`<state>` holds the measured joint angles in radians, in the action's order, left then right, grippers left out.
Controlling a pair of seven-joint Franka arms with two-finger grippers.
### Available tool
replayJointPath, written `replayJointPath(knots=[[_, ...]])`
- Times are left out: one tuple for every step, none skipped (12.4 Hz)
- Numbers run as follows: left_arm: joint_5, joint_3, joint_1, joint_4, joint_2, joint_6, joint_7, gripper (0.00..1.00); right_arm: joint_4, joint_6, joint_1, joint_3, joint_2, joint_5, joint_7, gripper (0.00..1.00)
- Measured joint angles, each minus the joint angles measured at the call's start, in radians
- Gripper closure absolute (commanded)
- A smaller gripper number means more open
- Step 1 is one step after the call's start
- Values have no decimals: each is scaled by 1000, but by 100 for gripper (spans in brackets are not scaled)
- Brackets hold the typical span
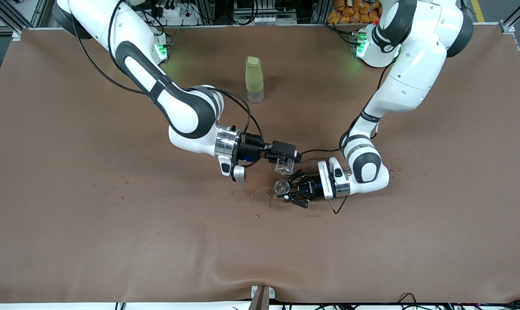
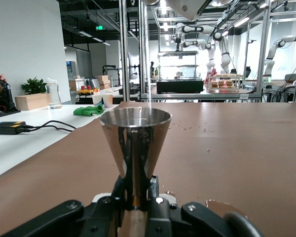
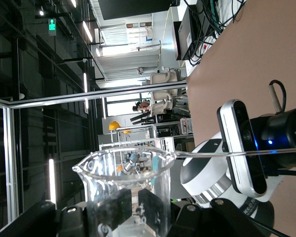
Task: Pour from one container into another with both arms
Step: 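Tilt the beaker further, pouring into the jigger held by the left gripper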
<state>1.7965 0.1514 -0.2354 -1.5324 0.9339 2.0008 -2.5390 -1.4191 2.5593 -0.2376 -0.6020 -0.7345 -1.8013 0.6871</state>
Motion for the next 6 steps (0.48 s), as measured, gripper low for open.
replayJointPath(knots=[[0,0,0,-4,-1,-4,1,100,6,-4,-2,6,-3,0,-20,100],[0,0,0,-8,-2,-6,1,100,11,-10,-5,10,-7,0,-39,100],[0,0,0,-11,-4,-7,1,100,16,-16,-8,13,-10,0,-53,100],[0,0,0,-13,-5,-8,2,100,21,-17,-12,16,-12,0,-65,100],[0,0,0,-14,-7,-8,4,100,25,-17,-16,20,-12,0,-80,100],[0,0,0,-15,-9,-8,6,100,27,-17,-20,23,-13,0,-99,100]])
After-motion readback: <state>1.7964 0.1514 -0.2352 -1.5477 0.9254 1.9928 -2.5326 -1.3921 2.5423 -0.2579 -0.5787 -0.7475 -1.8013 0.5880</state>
